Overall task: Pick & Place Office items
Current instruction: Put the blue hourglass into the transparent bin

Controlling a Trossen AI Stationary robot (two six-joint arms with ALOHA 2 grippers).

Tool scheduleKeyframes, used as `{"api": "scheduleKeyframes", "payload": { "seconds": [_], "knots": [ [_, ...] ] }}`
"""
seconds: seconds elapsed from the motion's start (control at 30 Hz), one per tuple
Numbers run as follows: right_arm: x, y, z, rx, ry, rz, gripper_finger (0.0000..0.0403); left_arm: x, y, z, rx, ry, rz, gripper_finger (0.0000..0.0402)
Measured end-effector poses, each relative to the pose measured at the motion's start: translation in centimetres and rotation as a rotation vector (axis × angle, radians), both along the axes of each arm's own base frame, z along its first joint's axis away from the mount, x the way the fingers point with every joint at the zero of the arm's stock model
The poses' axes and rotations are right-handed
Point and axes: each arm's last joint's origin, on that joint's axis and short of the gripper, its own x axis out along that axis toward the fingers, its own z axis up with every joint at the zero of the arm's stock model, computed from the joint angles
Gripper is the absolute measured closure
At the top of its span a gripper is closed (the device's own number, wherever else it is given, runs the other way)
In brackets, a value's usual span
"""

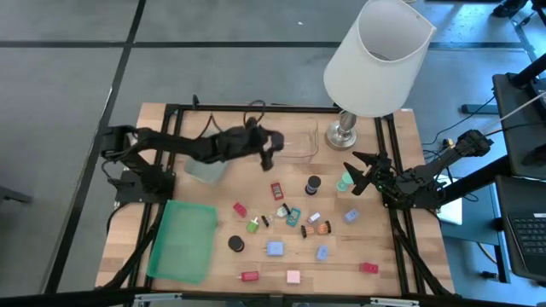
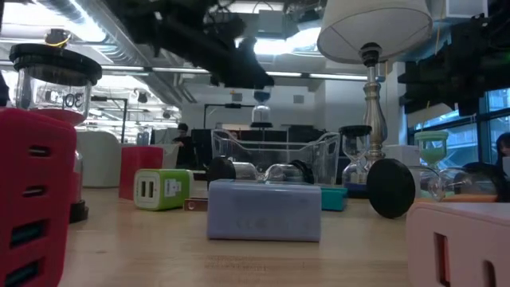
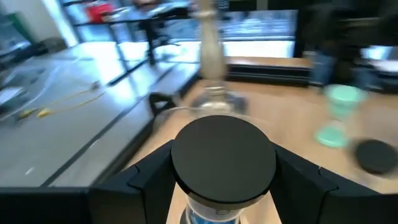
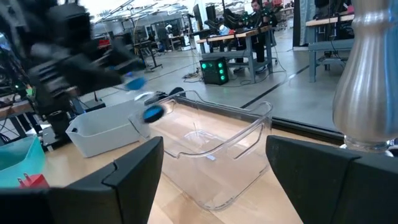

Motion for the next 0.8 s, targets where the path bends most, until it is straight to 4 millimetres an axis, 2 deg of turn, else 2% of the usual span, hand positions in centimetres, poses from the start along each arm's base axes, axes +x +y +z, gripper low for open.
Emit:
{"api": "scheduleKeyframes", "payload": {
  "seconds": [0.1, 0.2, 0.33, 0.57, 0.8],
  "knots": [
    [0.0, 0.0, 0.0, -0.008, 0.007, 0.000, 0.0115, 0.3, 2.6, -1.2, -0.059, -0.021, 0.073, 0.0186],
    [0.0, 0.0, 0.0, -0.012, 0.010, 0.000, 0.0115, 0.2, 4.8, -3.4, -0.130, 0.012, 0.141, 0.0186],
    [0.0, 0.0, 0.0, -0.029, 0.022, -0.007, 0.0115, 0.1, 6.8, -5.9, -0.154, 0.067, 0.208, 0.0186],
    [0.0, 0.0, 0.0, -0.033, 0.025, -0.007, 0.0115, 0.3, 7.4, -6.9, -0.162, 0.053, 0.213, 0.0186],
    [0.0, 0.0, 0.0, -0.044, 0.034, -0.007, 0.0114, 0.3, 7.4, -6.9, -0.185, 0.040, 0.224, 0.0184]
  ]
}}
